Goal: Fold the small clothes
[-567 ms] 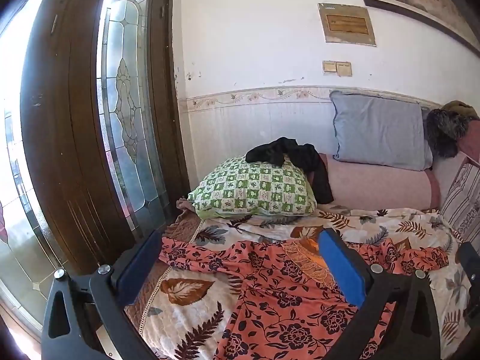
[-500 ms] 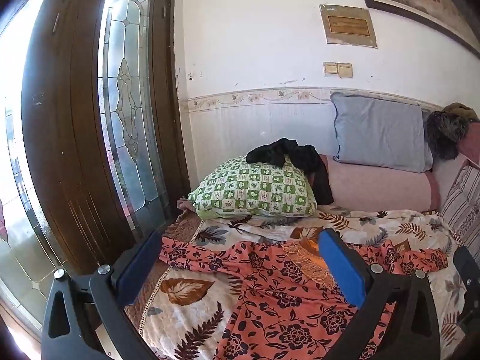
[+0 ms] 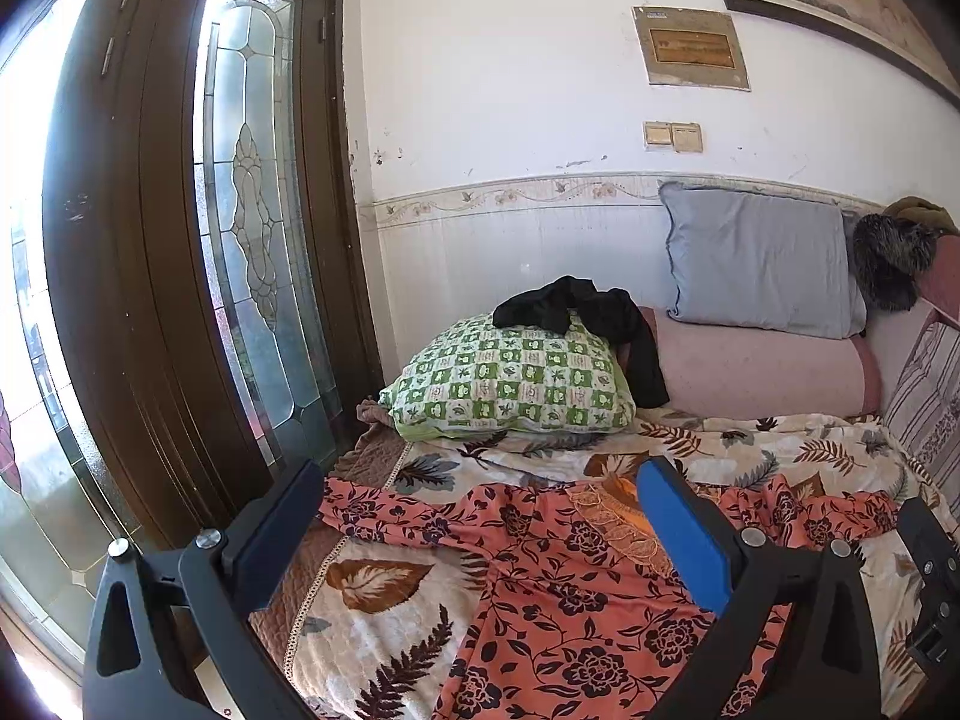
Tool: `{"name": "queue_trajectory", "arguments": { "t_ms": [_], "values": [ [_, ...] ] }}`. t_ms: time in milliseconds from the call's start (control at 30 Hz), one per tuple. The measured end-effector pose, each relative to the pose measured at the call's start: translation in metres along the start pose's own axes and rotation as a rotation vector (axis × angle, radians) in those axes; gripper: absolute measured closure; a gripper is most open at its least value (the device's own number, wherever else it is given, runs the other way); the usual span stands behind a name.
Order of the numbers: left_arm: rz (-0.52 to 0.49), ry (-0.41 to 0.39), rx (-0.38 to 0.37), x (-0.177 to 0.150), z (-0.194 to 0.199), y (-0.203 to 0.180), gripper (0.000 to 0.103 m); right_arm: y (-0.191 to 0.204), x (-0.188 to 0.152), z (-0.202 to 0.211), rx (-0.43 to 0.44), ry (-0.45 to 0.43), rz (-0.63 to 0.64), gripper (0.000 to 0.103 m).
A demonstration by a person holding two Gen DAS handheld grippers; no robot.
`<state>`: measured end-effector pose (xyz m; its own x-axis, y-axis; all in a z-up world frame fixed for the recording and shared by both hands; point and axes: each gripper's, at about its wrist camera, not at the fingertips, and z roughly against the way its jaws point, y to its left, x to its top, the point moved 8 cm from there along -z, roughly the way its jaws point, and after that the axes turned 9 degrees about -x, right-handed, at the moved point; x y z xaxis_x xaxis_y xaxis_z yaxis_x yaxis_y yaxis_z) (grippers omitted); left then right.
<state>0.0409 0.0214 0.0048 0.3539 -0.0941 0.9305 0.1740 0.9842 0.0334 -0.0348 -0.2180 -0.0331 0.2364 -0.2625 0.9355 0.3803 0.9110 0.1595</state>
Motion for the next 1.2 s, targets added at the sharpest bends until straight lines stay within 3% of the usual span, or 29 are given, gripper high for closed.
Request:
{"name": "queue_trajectory", "arguments": {
  "t_ms": [633, 1200],
  "values": [
    [-0.010, 0.034, -0.003, -0.009, -0.013, -0.006, 0.000, -0.004, -0.006, -0.004, -0.010, 0.014, -0.009, 0.000],
    [-0.018, 0.083, 0.005, -0.024, -0.040, -0.010, 0.000, -0.005, -0.019, -0.030, -0.020, 0.064, -0.015, 0.000]
  ]
}}
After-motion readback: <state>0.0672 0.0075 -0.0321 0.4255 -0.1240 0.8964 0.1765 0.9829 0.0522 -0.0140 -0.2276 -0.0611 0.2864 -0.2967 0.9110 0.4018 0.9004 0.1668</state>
